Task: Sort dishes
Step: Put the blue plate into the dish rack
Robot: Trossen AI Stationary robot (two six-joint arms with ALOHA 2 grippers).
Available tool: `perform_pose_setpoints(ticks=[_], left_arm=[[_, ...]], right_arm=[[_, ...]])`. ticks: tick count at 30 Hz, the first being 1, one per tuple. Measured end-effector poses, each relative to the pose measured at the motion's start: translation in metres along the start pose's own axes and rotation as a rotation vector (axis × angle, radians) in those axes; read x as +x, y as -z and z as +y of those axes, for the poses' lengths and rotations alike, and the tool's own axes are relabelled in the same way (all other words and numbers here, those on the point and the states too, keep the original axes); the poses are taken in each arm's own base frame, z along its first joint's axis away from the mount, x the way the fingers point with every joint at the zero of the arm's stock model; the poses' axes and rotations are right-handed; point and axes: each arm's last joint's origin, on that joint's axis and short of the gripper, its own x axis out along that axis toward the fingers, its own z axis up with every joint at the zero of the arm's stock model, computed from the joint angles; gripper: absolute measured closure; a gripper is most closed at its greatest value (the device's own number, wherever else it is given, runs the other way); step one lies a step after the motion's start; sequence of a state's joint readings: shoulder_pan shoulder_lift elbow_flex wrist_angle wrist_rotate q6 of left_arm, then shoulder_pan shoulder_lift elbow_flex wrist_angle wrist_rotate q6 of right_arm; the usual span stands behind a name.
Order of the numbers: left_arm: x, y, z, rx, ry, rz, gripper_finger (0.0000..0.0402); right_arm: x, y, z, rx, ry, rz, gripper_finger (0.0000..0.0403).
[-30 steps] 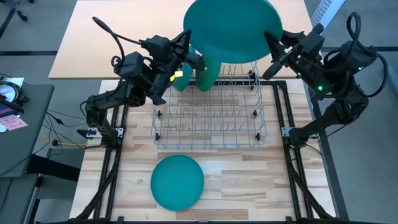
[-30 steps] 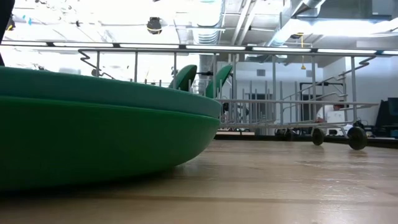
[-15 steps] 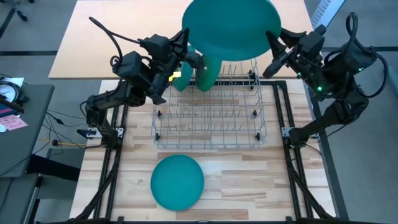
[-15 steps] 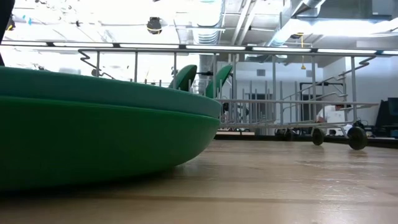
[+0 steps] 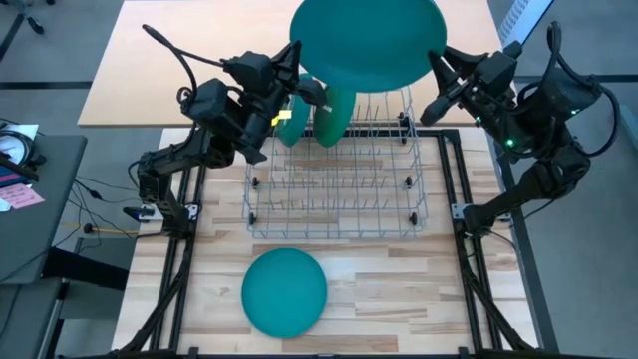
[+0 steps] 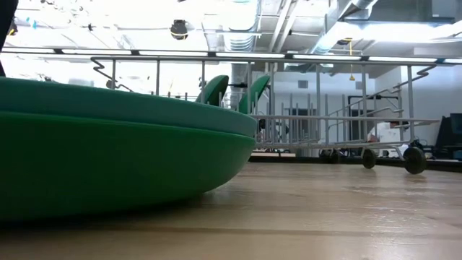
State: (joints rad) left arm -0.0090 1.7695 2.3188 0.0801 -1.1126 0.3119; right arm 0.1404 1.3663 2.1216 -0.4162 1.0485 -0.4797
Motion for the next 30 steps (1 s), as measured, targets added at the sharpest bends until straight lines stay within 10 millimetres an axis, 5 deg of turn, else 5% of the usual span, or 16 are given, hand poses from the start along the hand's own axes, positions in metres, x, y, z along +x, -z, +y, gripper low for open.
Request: perform_pose_setpoints(ticks=[10, 20, 30], left_arm=[[0.0015, 0.0001, 0.0009, 0.001, -0.005, -0.002, 0.0402], [0.0012, 0.001, 0.0002, 0.012, 0.005, 0.002, 0.0402], [-0.0072, 0.0088, -0.0063, 0.058, 0.058, 0.058, 0.0389]], right_arm=[[0.0032, 0.0028, -0.001, -0.024, 0.019, 0.017, 0.0294], [0.0071, 0.0039, -0.001, -0.013, 0.051, 0.026, 0.0389], [0.004, 0.0023, -0.0076, -0.015, 0.065, 0.025, 0.0399]])
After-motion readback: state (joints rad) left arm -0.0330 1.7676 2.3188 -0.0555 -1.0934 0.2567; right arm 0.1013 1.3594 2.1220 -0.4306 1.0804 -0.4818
